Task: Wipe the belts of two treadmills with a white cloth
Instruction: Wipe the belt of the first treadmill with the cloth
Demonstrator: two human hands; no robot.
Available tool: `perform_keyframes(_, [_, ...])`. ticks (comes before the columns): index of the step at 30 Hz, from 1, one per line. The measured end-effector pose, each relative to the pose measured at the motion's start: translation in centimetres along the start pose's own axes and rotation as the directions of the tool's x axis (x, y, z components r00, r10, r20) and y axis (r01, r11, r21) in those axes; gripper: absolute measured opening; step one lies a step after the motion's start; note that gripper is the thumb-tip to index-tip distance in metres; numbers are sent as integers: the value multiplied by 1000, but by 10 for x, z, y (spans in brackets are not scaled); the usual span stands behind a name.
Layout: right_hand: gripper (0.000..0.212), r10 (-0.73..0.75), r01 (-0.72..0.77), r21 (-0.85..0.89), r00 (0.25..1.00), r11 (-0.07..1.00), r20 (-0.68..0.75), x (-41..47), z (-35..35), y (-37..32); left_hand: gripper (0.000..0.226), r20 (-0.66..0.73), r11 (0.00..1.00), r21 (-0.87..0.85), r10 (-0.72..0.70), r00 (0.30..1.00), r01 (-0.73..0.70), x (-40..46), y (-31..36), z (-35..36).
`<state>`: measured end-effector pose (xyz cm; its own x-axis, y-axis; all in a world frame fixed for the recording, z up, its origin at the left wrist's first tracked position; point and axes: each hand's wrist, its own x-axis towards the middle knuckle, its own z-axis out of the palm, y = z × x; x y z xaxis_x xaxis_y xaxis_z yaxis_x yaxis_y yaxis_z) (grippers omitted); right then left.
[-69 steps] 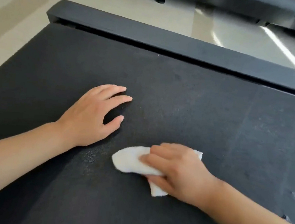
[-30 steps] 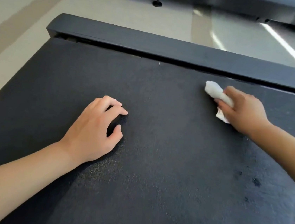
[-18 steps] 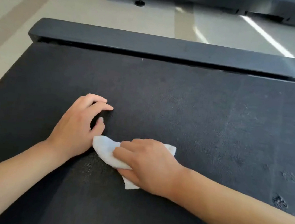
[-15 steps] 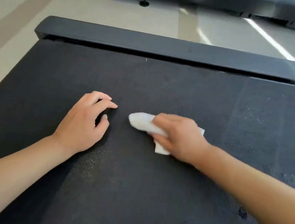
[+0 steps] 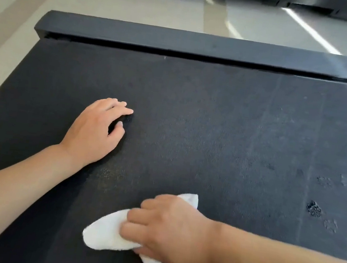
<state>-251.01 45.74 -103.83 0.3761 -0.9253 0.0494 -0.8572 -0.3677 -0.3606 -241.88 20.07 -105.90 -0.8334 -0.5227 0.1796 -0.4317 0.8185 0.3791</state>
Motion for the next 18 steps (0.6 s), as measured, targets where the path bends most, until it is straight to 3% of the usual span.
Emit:
perform_keyframes(1, [12, 64, -67, -51, 996, 996, -60, 3, -10, 24, 48, 24, 1000, 1, 2, 1000, -2, -3, 0, 0])
perform_keyframes(2, [9, 219, -236, -120, 966, 964, -140, 7, -23, 59, 51, 57, 1000, 8, 11, 998, -12, -7, -1, 0])
perform_keyframes(3, [7, 441, -475, -133, 870, 870, -222, 4, -39, 106, 55, 91, 1000, 17, 22, 996, -24, -11, -3, -1])
perform_keyframes(5, [19, 756, -839, -107, 529, 533, -385, -19, -84, 197, 59, 143, 999, 27, 30, 989, -34, -18, -3, -4])
perform_keyframes(6, [25, 823, -920, -61, 374, 386, -427, -35, -98, 227, 60, 151, 999, 30, 27, 988, -31, -21, -3, -5])
perform_keyframes(7, [26, 828, -944, -42, 308, 328, -469, -46, -105, 239, 61, 150, 999, 31, 23, 988, -28, -23, -3, -6])
perform_keyframes(9, [21, 789, -914, -26, 363, 405, -495, -45, -94, 218, 61, 143, 999, 28, 21, 990, -25, -26, -1, -6])
perform_keyframes(12, [28, 662, -768, -42, 577, 639, -478, -27, -54, 135, 58, 117, 1000, 19, 20, 993, -23, -29, -1, -4])
perform_keyframes(15, [22, 382, -423, -77, 871, 903, -308, -10, -21, 52, 57, 96, 999, 36, 18, 995, -22, -29, -2, -3])
perform_keyframes(16, [20, 271, -295, -70, 932, 953, -240, -4, -14, 33, 57, 93, 999, 39, 20, 995, -24, -29, -2, -3])
perform_keyframes(18, [18, 112, -120, -61, 986, 991, -120, 2, -7, 21, 58, 93, 999, 41, 24, 995, -28, -28, 1, -3])
